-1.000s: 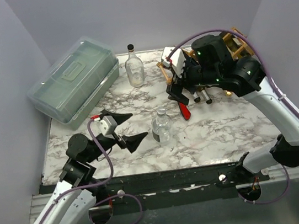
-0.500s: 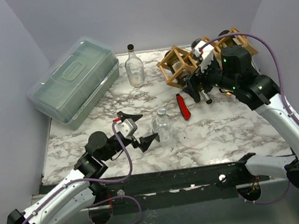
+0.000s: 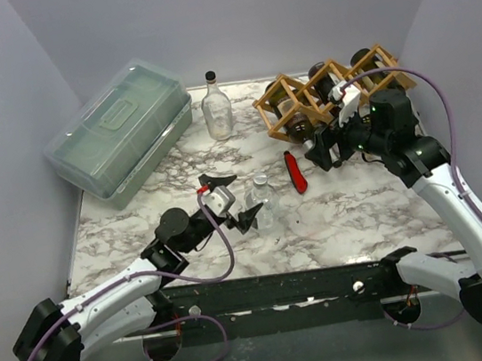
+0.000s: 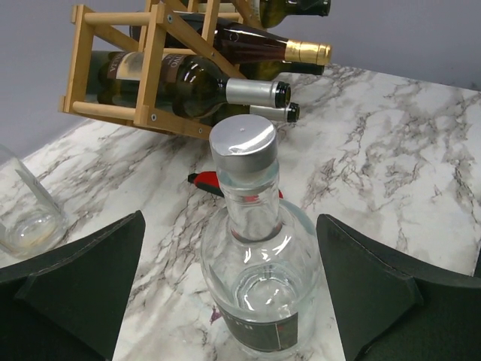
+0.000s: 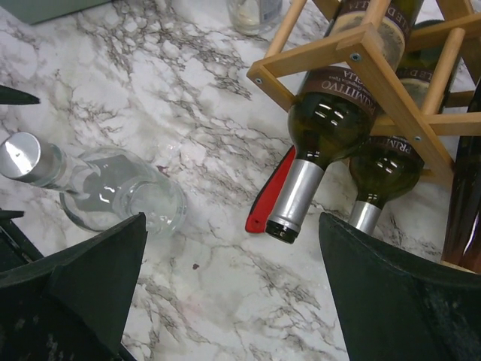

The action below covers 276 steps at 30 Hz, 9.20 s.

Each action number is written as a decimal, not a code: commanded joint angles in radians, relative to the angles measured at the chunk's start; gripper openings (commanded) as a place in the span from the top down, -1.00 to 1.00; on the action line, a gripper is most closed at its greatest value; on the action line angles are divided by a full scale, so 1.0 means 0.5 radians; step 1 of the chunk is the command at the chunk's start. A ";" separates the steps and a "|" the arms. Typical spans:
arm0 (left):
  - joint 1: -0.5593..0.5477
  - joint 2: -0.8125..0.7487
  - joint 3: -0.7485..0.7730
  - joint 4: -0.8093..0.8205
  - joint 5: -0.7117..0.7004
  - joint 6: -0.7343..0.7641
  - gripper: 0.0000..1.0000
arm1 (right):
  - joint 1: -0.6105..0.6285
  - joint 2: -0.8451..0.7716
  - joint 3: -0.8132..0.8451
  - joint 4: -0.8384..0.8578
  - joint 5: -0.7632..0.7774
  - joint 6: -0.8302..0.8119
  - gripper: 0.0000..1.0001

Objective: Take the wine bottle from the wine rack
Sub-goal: Move the wine bottle to the center of the board, then pick up the wine bottle from the wine rack.

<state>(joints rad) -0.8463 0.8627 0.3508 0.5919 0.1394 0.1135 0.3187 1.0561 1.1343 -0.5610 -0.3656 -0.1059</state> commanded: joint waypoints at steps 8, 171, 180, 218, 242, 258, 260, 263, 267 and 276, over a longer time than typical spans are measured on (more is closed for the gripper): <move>-0.007 0.493 0.028 0.663 -0.024 -0.208 -0.85 | -0.045 -0.077 -0.052 0.111 -0.206 0.008 -0.99; 1.317 0.590 1.101 -0.683 0.076 -0.908 -0.97 | -0.231 0.105 -0.051 0.112 -0.562 -0.005 -0.99; 1.346 0.300 1.157 -1.261 0.228 -0.890 -0.97 | -0.263 0.103 -0.057 0.175 -0.515 0.094 -0.99; 1.344 -0.290 0.705 -1.501 0.231 -0.752 -0.97 | -0.254 0.506 -0.346 0.905 0.090 0.363 -0.85; 1.346 -0.282 0.698 -1.500 0.201 -0.730 -0.98 | -0.078 0.686 -0.379 1.014 0.291 0.413 -0.53; 1.346 -0.298 0.696 -1.504 0.183 -0.722 -0.97 | 0.025 0.833 -0.242 0.922 0.435 0.394 -0.35; 1.345 -0.300 0.695 -1.503 0.178 -0.718 -0.97 | 0.035 0.845 -0.232 0.912 0.456 0.393 -0.35; 1.346 -0.306 0.692 -1.505 0.167 -0.715 -0.97 | 0.046 0.860 -0.218 0.894 0.479 0.390 -0.35; 1.346 -0.305 0.694 -1.503 0.168 -0.712 -0.97 | 0.065 0.873 -0.216 0.883 0.507 0.384 -0.35; 1.344 -0.313 0.694 -1.506 0.157 -0.706 -0.97 | 0.091 0.915 -0.193 0.840 0.574 0.412 -0.33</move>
<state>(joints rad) -0.1780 0.7208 0.7101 -0.1654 0.2375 -0.2493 0.3519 1.4921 1.0031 -0.1177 -0.1116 0.0967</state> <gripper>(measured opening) 0.987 0.670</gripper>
